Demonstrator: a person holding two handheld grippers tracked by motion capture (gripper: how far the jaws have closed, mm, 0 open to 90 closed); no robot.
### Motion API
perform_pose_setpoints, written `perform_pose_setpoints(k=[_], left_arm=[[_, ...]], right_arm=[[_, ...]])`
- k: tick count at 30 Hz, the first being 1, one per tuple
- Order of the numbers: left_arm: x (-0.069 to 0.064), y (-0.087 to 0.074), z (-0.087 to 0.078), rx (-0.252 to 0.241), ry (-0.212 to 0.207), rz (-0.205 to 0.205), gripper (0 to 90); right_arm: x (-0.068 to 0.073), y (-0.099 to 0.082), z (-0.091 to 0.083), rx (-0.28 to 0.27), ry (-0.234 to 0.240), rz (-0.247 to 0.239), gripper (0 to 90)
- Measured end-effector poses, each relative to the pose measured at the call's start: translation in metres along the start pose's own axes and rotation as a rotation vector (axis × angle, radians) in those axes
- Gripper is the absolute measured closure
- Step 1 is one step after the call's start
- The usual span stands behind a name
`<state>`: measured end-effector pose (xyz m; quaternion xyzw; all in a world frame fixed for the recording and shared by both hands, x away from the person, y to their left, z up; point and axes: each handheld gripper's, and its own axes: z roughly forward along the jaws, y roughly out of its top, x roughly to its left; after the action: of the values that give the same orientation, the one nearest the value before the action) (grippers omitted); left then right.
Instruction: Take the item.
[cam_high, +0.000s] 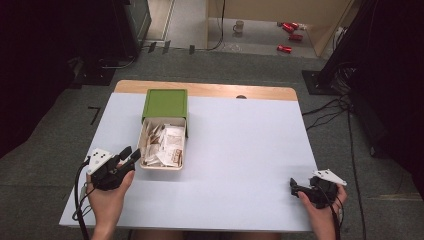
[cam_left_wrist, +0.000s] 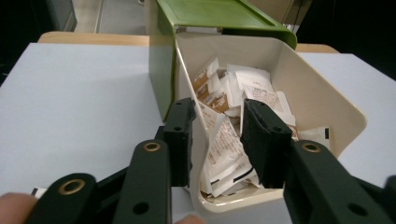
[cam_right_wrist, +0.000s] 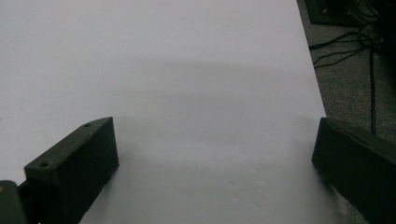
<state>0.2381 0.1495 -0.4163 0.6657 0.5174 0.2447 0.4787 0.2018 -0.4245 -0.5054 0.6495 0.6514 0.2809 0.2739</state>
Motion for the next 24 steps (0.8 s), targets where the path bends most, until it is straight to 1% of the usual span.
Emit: perform_pose_setpoints(k=[5,7,12,21,24], left_arm=[[-0.002,-0.004,0.005,0.028,0.008,0.014,71.5],[-0.002,-0.005,0.006,0.035,0.013,0.018,72.5],[0.000,-0.009,0.010,0.052,0.023,0.013,77.1],[0.002,-0.016,0.016,0.080,0.023,0.012,79.8],[0.003,-0.016,0.016,0.085,0.026,0.012,82.9]], right_arm=[[0.000,0.000,0.000,0.000,0.000,0.000,0.0],[0.000,0.000,0.000,0.000,0.000,0.000,0.0],[0.000,0.000,0.000,0.000,0.000,0.000,0.0],[0.000,0.000,0.000,0.000,0.000,0.000,0.0],[0.000,0.000,0.000,0.000,0.000,0.000,0.0]])
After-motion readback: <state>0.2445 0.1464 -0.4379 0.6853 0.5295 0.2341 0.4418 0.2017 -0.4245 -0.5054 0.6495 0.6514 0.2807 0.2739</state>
